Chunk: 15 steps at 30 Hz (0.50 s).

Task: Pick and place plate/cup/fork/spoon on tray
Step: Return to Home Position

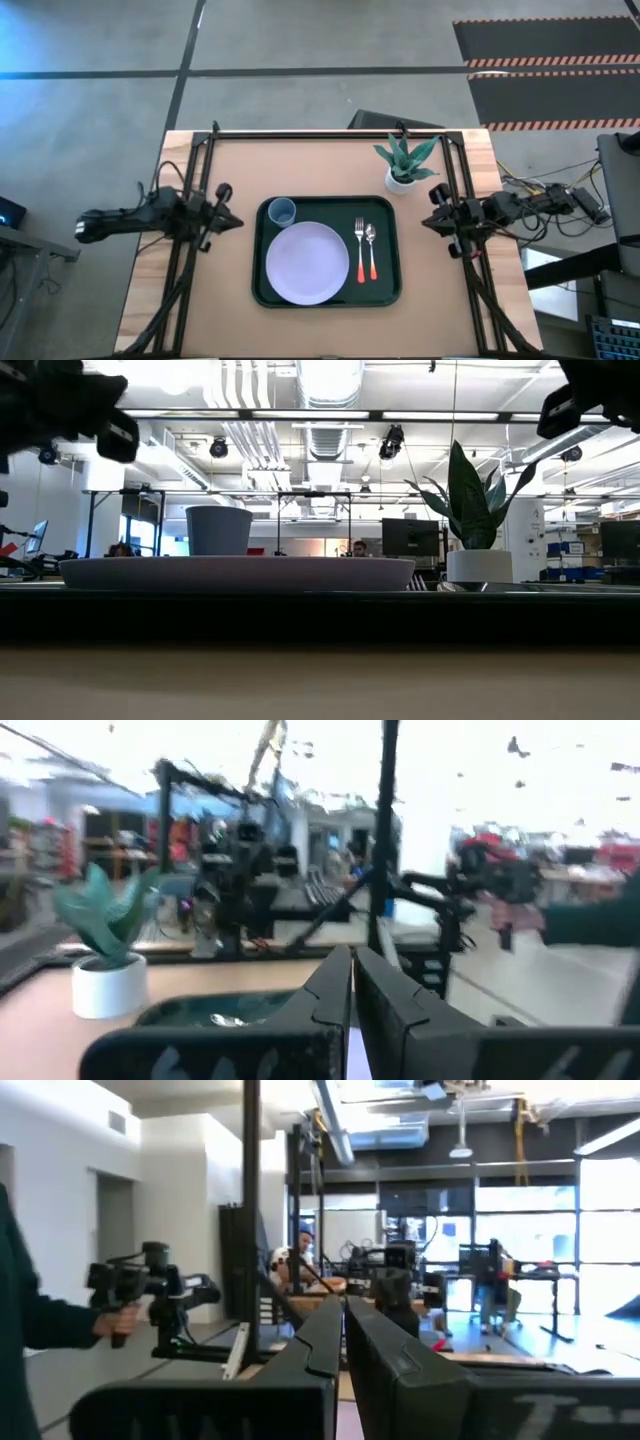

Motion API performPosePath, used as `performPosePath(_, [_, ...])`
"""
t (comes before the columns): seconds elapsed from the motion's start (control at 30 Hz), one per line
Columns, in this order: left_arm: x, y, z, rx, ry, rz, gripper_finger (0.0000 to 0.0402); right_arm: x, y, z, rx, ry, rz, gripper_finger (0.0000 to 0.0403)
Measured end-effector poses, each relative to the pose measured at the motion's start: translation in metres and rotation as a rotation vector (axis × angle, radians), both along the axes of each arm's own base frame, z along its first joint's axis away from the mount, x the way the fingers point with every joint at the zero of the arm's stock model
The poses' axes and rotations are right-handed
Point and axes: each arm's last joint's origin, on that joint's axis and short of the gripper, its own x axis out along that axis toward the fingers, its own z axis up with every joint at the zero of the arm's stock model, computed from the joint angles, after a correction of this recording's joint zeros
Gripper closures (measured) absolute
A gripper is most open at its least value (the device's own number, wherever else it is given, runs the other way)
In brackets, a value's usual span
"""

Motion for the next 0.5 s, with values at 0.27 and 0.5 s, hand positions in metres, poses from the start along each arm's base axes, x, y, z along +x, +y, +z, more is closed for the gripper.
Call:
performPosePath(0.27, [0.007, 0.003, -0.011, -0.003, 0.03, 0.088, 0.0402, 0.002, -0.004, -0.003, -0.009, 0.035, -0.168, 0.0394])
performPosePath(0.5, [0.013, 0.009, -0.017, -0.014, 0.105, 0.274, 0.0402, 0.006, -0.007, -0.018, -0.027, 0.165, -0.303, 0.0394])
